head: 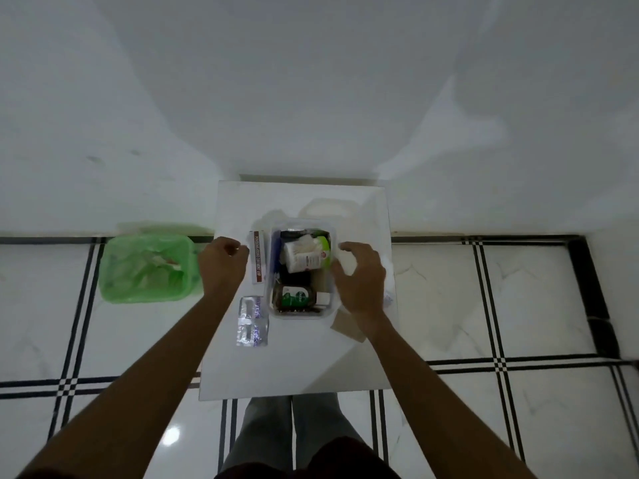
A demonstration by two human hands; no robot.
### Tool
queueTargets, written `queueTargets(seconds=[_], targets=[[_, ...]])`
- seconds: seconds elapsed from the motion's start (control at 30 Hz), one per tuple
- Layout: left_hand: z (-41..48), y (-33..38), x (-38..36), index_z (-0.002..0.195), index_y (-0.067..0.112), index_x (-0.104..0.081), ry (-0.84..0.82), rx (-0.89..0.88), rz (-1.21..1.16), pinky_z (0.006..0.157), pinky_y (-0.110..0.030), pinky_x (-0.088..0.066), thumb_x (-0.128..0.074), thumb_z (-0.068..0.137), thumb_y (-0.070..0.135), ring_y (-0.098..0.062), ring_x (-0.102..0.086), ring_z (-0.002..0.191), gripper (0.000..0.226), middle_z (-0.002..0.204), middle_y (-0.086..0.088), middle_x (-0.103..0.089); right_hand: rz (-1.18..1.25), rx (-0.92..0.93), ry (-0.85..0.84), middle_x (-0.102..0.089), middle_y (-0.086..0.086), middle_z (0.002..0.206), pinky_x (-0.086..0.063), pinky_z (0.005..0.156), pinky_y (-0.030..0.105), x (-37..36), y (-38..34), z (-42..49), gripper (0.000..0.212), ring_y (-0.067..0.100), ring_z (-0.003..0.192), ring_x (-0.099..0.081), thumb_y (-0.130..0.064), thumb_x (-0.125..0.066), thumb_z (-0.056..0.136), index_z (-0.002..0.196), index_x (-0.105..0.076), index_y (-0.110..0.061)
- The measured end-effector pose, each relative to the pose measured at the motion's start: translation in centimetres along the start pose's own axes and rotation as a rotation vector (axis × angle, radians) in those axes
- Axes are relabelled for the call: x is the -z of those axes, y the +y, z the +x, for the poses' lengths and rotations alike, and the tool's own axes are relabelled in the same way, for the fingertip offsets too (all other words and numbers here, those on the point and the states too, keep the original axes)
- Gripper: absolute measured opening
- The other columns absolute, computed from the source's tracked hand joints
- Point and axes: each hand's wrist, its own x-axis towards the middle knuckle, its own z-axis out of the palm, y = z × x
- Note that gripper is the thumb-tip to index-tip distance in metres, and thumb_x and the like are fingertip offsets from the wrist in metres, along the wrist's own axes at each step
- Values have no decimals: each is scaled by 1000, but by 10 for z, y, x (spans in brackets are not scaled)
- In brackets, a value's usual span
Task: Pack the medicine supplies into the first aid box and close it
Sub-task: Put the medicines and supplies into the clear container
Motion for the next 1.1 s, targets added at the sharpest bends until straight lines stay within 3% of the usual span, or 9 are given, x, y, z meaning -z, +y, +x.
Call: queueTargets(seconds=[0.1,0.2,0.3,0.4,0.53,0.63,0.7,0.93,1.1], targets=[[6,2,-12,67,1,-67,-123,21,109,67,-28,-41,-67,79,25,-29,-60,66,27,64,-17,-63,52,-368,161,-64,8,103,-50,83,38,11,25,-3,23,26,99,-60,-13,-69,80,102,-64,-11],[8,3,-22,64,-2,-64,-199,60,186,58,-30,-41,-67,77,28,-34,-58,61,34,61,-23,-60,-87,-787,103,-52,13,120,-48,87,45,13,48,0,45,33,113,-50,-22,-76,76,115,-55,-10],[4,4,-29,47,8,-49,-251,96,213,44,-21,-28,-64,77,17,-15,-43,41,35,38,-2,-44,-140,-960,-8,-39,18,129,-46,91,46,14,57,3,71,35,119,-41,-31,-81,71,124,-41,-4],[5,2,-32,44,8,-48,-258,96,223,36,-17,-26,-63,75,10,-11,-38,39,34,21,4,-34,-175,-956,-55,-36,20,132,-43,93,40,10,57,8,83,36,121,-40,-31,-84,68,127,-33,-1],[9,-4,-33,54,-2,-59,-228,121,210,43,-20,-26,-67,70,14,-19,-42,42,24,40,-3,-41,-79,-931,-32,-41,21,127,-47,91,42,-1,64,16,82,38,111,-49,-18,-88,62,123,-36,0],[5,-8,-24,51,3,-58,-127,120,98,44,-20,-31,-72,70,26,-16,-46,42,33,44,-4,-49,-17,-825,-16,-65,18,84,-53,63,35,4,67,19,28,37,83,-67,0,-77,65,87,-61,7],[2,-7,-12,62,0,-65,-58,80,69,47,-23,-36,-72,69,28,-20,-52,48,30,52,-9,-58,-16,-768,-11,-53,8,57,-42,51,25,11,63,21,15,32,64,-61,-1,-66,71,60,-55,-1],[-24,22,32,88,6,-70,-77,-170,0,59,-17,-44,-72,72,22,-20,-61,68,22,77,-3,-66,583,-823,-154,-67,15,86,-54,53,29,68,9,20,15,30,75,-68,2,-55,81,91,-59,-8],[-15,39,27,107,9,-68,-305,-516,169,71,-35,-49,-65,65,34,-24,-58,82,50,94,-10,-62,524,-653,-374,-68,16,81,-60,60,35,80,-31,-8,9,28,74,-69,3,-59,80,87,-61,-2]])
